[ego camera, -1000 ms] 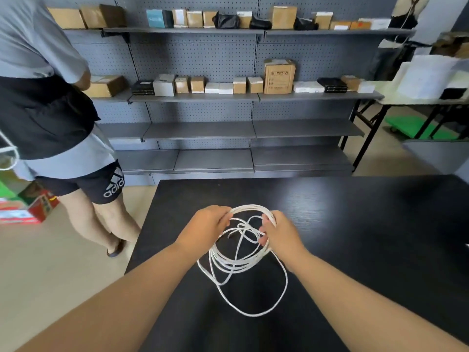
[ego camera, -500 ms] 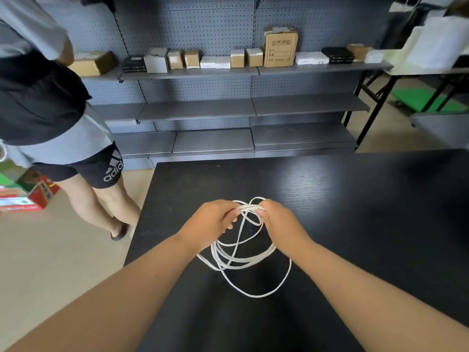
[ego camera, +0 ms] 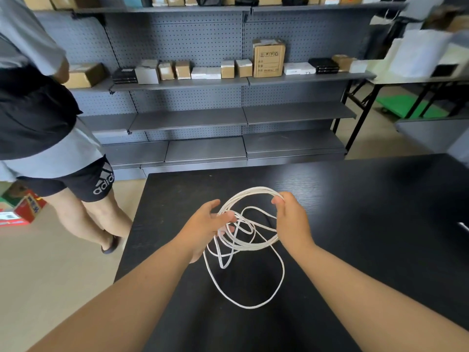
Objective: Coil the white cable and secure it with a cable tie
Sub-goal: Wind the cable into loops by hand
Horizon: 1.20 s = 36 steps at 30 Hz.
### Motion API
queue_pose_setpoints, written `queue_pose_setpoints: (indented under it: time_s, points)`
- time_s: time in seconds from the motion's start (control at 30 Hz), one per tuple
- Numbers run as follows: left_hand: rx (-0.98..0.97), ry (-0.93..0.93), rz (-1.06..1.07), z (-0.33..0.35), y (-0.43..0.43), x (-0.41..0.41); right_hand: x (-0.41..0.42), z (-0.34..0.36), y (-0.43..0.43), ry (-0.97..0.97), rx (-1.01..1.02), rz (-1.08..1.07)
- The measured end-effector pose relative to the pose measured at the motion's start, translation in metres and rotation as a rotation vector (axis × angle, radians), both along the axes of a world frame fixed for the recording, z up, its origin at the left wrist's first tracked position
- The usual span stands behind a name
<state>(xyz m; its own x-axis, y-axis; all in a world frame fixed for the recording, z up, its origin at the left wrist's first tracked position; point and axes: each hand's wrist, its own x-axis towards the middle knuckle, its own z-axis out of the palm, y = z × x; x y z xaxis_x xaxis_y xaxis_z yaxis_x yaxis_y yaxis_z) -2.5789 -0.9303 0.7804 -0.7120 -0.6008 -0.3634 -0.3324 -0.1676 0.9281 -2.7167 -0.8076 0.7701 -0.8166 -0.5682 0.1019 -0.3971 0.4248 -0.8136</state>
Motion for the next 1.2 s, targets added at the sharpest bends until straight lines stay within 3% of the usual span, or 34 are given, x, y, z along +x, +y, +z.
queue_pose_setpoints:
  time_s: [0.13,0.23,0.5,0.63,0.8,0.9,1.03,1.2]
  points:
    - [0.078,0.047,0.042,0.0,0.004,-0.005,0.005,-0.005,0.0,-0.08,-0.086,-0.105]
    - [0.015,0.054,0.043,0.002,0.009,-0.006,0.01,-0.011,-0.001,-0.148,-0.134,-0.198]
    - [-0.655,-0.146,0.057,-0.001,0.002,-0.015,0.007,-0.017,-0.006,-0.406,-0.025,-0.032]
    - [-0.764,-0.205,-0.065,0.002,0.001,-0.019,-0.001,-0.008,-0.009,-0.308,0.066,0.093]
    - [-0.804,-0.233,-0.182,0.004,-0.002,-0.022,0.0,0.005,-0.011,0.083,0.252,0.27]
    - [-0.907,-0.267,-0.281,0.005,-0.003,-0.021,0.002,0.01,-0.012,0.194,0.346,0.361]
    - [-0.817,-0.221,-0.298,0.001,-0.003,-0.019,0.005,0.011,-0.012,0.257,0.414,0.412]
    - [-0.3,-0.051,-0.167,-0.007,0.002,-0.01,-0.002,0.011,-0.01,0.259,0.372,0.317]
